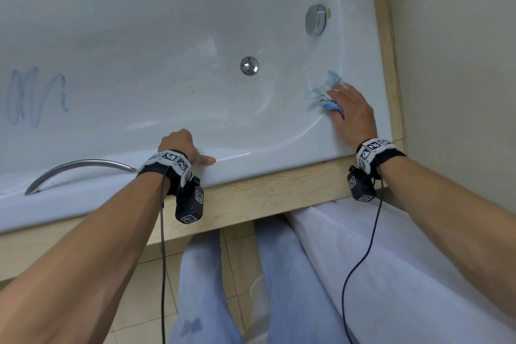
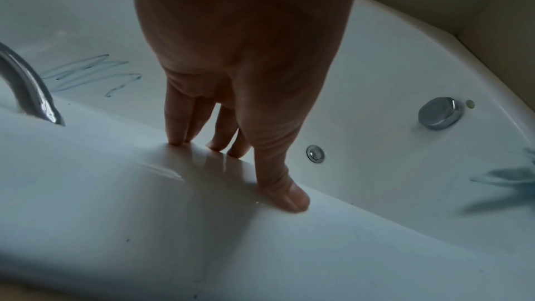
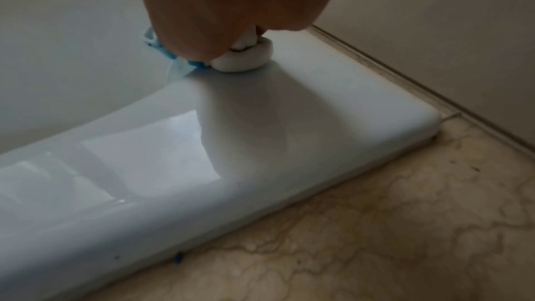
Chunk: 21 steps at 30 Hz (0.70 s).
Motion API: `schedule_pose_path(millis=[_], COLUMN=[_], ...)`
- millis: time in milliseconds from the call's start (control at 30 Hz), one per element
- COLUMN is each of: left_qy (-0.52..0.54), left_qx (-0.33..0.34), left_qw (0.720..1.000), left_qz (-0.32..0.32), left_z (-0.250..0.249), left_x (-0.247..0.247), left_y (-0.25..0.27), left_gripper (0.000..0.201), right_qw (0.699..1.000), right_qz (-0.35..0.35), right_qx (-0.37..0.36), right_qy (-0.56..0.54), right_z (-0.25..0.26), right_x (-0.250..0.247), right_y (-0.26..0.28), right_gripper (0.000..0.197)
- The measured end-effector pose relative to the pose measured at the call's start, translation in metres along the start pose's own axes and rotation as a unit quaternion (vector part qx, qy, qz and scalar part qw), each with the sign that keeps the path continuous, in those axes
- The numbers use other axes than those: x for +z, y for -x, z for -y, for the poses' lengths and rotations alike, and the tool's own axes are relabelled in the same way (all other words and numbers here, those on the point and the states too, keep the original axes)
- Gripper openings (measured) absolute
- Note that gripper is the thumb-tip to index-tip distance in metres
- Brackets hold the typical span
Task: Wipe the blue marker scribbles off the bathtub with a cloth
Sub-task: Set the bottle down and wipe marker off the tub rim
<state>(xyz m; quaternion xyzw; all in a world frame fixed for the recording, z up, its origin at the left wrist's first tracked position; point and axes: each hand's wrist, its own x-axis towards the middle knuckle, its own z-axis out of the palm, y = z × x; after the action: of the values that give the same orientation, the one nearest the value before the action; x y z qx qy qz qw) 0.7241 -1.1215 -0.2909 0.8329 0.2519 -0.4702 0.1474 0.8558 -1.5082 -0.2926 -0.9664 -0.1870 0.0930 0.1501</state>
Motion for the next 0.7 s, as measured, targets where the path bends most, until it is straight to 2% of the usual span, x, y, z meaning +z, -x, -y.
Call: schedule_pose_path(millis=[133, 200, 267, 333, 433, 500, 567, 633, 700], left_qy=[0.013, 0.039, 0.059, 0.069, 0.092, 0.117, 0.123, 0.133, 0.128], left_qx=[0.008, 0.021, 0.025, 0.029, 0.032, 0.038, 0.038, 0.028, 0.003], left_qw=[1.0, 0.999, 0.998, 0.997, 0.995, 0.992, 0.992, 0.991, 0.992], left_qz=[0.005, 0.008, -0.002, -0.008, -0.014, -0.015, -0.013, -0.019, -0.022], left_z=[-0.001, -0.001, -0.001, -0.002, 0.0, 0.001, 0.0, 0.003, 0.005], left_x=[0.003, 0.006, 0.009, 0.011, 0.012, 0.013, 0.013, 0.014, 0.014], left_y=[0.0, -0.002, 0.0, 0.001, 0.001, 0.001, 0.003, 0.003, 0.002], left_gripper=[0.06, 0.06, 0.065, 0.063, 0.06, 0.059, 0.06, 0.071, 0.083], right_qw=[0.998, 0.992, 0.968, 0.938, 0.929, 0.924, 0.915, 0.901, 0.877], right_qz=[0.034, 0.088, 0.193, 0.27, 0.288, 0.323, 0.378, 0.417, 0.451], right_qx=[-0.036, -0.067, -0.038, 0.029, 0.08, 0.077, 0.086, 0.12, 0.121], right_qy=[0.028, 0.069, 0.157, 0.215, 0.219, 0.191, 0.107, -0.014, -0.114], right_z=[0.015, 0.035, 0.058, 0.077, 0.089, 0.108, 0.147, 0.188, 0.218], right_x=[0.004, 0.016, 0.025, 0.024, 0.035, 0.052, 0.077, 0.098, 0.11], right_y=[-0.004, -0.012, -0.034, -0.062, -0.087, -0.076, -0.054, -0.042, -0.046], right_gripper=[0.026, 0.016, 0.011, 0.01, 0.023, 0.026, 0.033, 0.04, 0.041])
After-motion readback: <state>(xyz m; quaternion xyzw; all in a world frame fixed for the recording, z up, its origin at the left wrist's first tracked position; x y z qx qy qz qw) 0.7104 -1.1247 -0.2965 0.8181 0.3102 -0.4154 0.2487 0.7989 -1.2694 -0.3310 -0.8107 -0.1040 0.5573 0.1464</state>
